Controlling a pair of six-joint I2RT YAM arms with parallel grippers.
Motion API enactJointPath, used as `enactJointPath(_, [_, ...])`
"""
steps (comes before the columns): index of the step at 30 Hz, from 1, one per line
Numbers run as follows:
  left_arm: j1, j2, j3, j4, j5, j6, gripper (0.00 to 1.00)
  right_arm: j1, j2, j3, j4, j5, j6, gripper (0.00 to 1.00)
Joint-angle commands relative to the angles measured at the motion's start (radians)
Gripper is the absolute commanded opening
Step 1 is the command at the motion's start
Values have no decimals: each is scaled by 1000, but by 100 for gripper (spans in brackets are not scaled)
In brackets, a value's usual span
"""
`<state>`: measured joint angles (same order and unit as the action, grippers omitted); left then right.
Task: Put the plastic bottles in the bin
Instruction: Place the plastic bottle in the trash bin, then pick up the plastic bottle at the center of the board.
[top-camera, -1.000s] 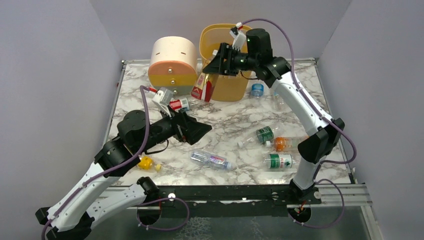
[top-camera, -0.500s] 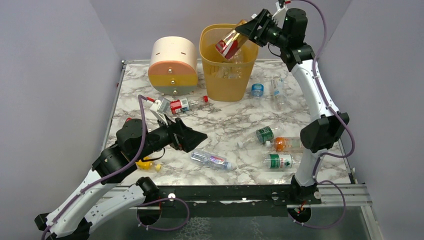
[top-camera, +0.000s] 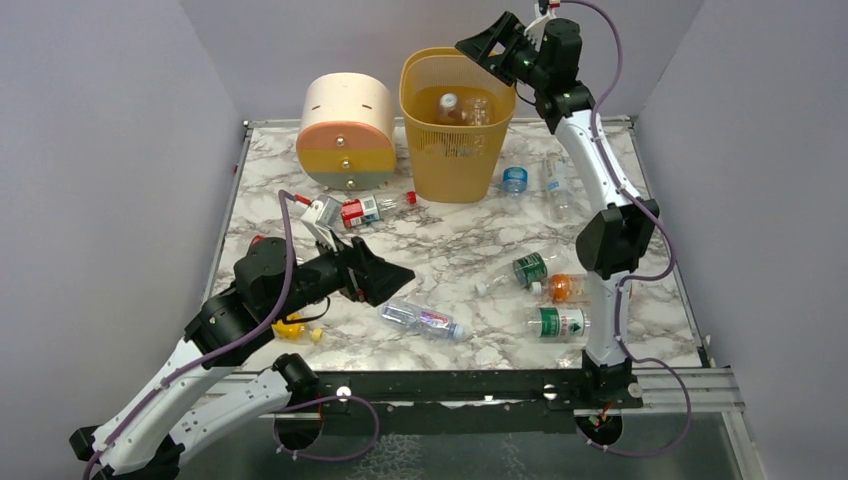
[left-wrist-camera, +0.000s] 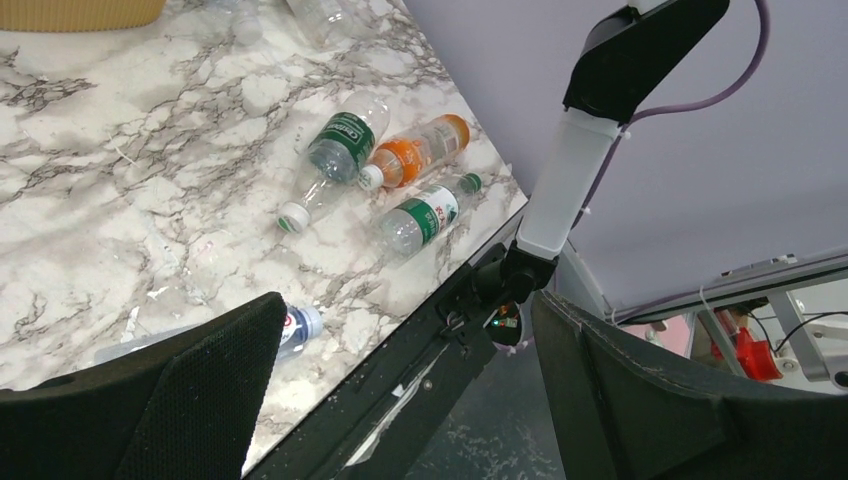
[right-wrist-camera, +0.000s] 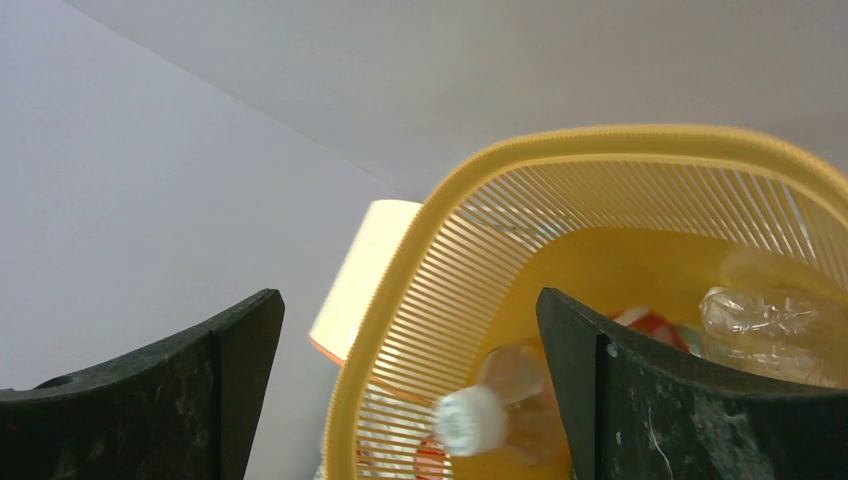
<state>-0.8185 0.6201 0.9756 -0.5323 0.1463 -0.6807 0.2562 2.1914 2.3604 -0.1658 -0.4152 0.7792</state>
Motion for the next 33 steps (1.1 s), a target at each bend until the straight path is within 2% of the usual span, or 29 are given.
enactJointPath(1, [-3, 6, 20, -24, 16, 14, 99, 5, -97, -86, 13, 60, -68, 100])
enactJointPath(5, [-2, 39, 28, -32, 22, 31, 99, 5, -181, -124, -40, 57, -126, 100])
enactJointPath(11, [-4, 120, 50, -75, 48, 42, 99, 5, -440, -296, -55, -17, -208, 100])
enactJointPath(17, [-2, 183, 83, -165, 11, 29, 99, 6, -763, -689, -65, -134, -258, 100])
enactJointPath(25, [-3, 173, -3, -183, -78, -113, 99, 8, -1075, -1229, -97, -242, -263, 100])
enactJointPath(30, [-3, 124, -114, -155, -127, -232, 99, 9, -1213, -1387, -170, -287, -295, 100])
enactJointPath(33, [-3, 98, -201, -92, -91, -286, 99, 9, -1264, -1473, -205, -309, -313, 100])
